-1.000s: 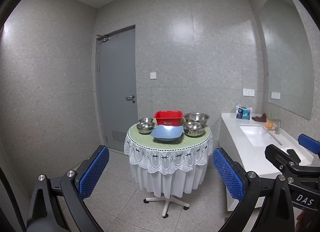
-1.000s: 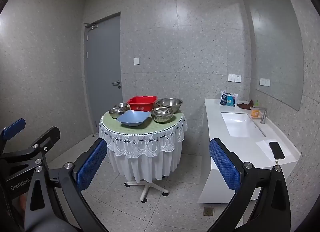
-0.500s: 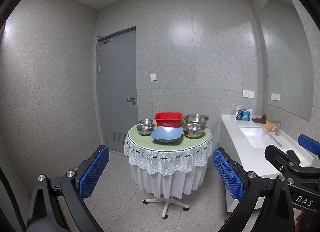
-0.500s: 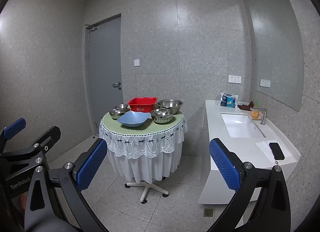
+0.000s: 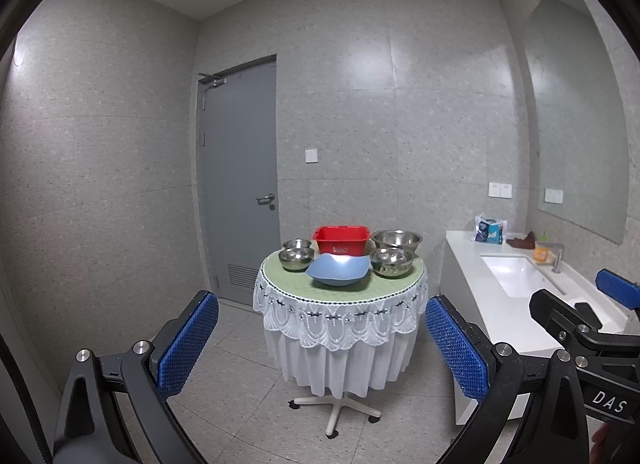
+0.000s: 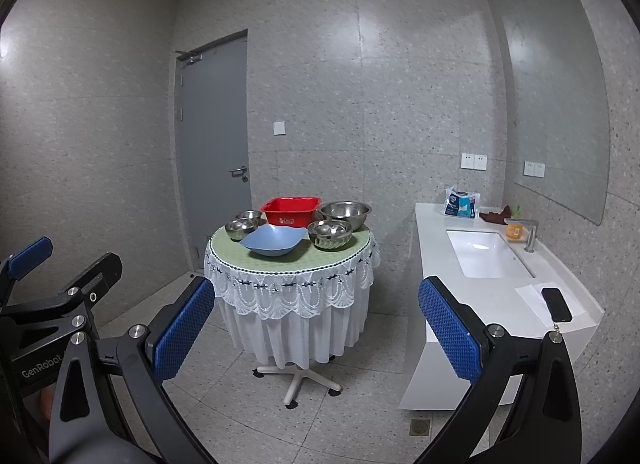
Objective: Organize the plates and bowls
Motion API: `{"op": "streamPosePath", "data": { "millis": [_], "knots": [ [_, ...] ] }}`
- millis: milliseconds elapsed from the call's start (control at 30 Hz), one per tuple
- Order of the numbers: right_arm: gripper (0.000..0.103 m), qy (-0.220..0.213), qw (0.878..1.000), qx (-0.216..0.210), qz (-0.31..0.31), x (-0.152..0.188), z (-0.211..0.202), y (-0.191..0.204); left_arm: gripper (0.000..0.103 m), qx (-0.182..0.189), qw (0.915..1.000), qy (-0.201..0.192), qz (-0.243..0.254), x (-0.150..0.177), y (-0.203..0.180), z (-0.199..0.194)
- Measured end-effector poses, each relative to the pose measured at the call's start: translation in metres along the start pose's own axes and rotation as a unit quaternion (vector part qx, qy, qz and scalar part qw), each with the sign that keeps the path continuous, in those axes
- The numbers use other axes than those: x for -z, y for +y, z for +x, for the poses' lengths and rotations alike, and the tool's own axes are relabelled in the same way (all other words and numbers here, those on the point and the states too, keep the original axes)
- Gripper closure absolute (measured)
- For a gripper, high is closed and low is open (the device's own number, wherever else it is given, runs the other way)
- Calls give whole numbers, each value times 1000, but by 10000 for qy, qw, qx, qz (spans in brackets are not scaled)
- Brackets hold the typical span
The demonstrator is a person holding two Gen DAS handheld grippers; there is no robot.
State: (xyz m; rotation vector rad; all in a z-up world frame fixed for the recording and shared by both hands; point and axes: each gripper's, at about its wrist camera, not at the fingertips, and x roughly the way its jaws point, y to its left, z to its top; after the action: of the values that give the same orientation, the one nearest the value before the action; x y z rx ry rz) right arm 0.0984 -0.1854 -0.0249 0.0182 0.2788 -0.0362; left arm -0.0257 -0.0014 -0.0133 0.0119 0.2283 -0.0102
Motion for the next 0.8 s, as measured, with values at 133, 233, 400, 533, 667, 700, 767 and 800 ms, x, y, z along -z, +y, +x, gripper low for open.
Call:
{"op": "streamPosePath", "data": {
  "millis": [133, 233, 400, 533, 667, 700, 767, 800],
  "knots": [
    [0, 11, 10000, -9, -5, 0, -1, 2, 1, -9, 10000, 7, -6, 1, -1, 1],
    [0, 7, 10000, -11, -1, -1, -2, 2, 1, -7, 10000, -5, -17, 2, 0, 1],
    [0, -10, 10000, -21, -8, 0, -3, 6, 1, -24, 10000, -18, -22, 3, -1, 1],
    [0, -31, 10000, -22, -21, -1, -4, 9, 1, -32, 10000, -30, -28, 5, -1, 1],
    [0, -41, 10000, -33, -34, -2, -3, 14, 1, -53, 10000, -37, -41, 6, 0, 3],
    [0, -37, 10000, -34, -34, -2, -3, 15, 1, -52, 10000, -40, -43, 7, -1, 3],
    [0, -45, 10000, -31, -37, -1, -3, 16, 1, -54, 10000, -43, -44, 7, 0, 3],
    [0, -43, 10000, -28, -35, -2, -3, 16, 1, -57, 10000, -45, -42, 7, -1, 3]
  ]
}}
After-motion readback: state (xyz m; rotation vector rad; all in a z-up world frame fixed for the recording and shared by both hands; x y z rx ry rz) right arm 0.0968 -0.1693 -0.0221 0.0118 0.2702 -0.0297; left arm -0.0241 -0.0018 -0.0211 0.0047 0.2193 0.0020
